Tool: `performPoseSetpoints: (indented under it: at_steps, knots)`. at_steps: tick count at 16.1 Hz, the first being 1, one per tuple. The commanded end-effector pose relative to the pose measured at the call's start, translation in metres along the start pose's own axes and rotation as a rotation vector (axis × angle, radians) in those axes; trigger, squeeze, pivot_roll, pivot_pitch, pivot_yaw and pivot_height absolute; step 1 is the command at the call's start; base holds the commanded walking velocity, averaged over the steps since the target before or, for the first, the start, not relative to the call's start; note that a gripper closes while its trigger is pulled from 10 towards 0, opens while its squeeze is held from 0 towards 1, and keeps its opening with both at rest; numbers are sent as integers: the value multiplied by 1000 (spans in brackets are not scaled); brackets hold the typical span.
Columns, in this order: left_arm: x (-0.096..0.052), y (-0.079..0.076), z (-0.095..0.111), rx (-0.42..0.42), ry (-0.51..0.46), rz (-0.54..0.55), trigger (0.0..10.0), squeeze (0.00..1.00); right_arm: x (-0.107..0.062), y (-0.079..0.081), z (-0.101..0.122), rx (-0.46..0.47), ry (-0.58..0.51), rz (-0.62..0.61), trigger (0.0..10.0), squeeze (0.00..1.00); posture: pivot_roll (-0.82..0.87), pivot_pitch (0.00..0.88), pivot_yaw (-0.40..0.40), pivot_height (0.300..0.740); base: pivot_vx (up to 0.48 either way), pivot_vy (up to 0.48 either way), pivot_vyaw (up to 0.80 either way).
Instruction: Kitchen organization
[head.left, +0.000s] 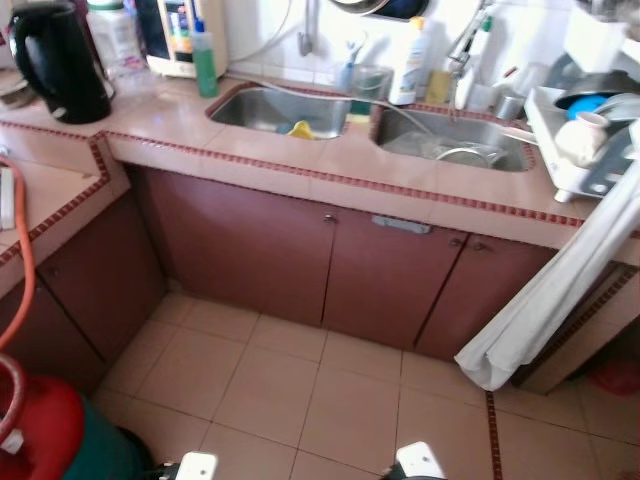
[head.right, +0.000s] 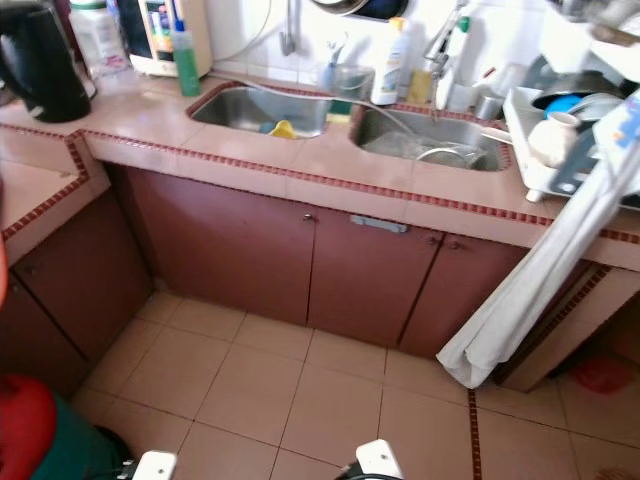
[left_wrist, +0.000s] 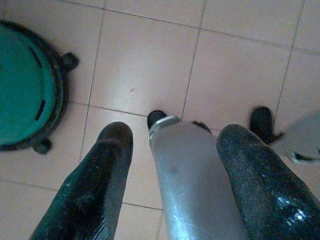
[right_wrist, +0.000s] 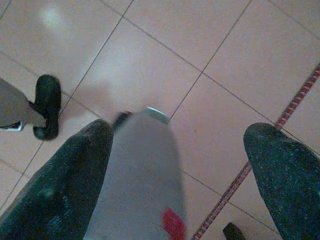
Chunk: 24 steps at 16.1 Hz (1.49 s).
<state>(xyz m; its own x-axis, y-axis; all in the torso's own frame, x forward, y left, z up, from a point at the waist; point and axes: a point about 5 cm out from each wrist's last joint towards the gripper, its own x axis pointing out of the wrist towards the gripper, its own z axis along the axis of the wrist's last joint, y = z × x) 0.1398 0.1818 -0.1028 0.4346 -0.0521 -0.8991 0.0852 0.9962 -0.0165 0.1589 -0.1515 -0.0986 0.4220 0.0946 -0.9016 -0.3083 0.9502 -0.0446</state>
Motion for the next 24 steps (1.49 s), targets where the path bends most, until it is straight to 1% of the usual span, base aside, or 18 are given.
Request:
performPoseSetpoints:
  at_steps: [1,3,7,10,13,15,16,19,21,24]
  knots:
    - [2,-9,5,-2,-10,-17,10000,0,-1,-7,-5,11,20,-21,10000,0,-83,0,-1,740,0,0,0]
    - [2,-10,8,2,-14,-20,10000,0,-1,-7,-5,12,21,-22,10000,0,-84,0,-2,740,0,0,0]
    - [2,-10,9,14,-17,-21,10000,0,-3,-14,-10,13,24,-26,10000,0,-83,0,-5,740,0,0,0]
    - [2,-11,8,26,-16,-25,10000,0,-6,-26,-18,-10,26,-30,10000,0,-84,0,-6,740,0,0,0]
    - [1,-8,3,21,-1,-13,10000,0,-10,-39,-25,-36,34,-43,10000,0,-84,0,-5,740,0,0,0]
    - [1,-6,2,12,1,-5,10000,0,-11,-42,-29,-55,41,-37,10000,0,-83,0,-6,740,0,0,0]
    - [1,-4,2,8,2,0,10000,0,-11,-42,-31,-63,46,-36,10000,0,-82,0,-7,740,0,0,0]
    - [0,-2,0,9,5,3,10000,0,-9,-31,-31,-71,45,-24,10000,0,-83,0,-10,740,0,0,0]
    - [0,-2,-2,7,7,1,10000,0,-5,-15,-24,-69,27,4,10000,0,-80,0,-14,740,0,0,0]
    - [0,-3,-3,6,6,-2,10000,0,-4,-9,-18,-77,18,12,10000,0,-79,0,-14,740,0,0,0]
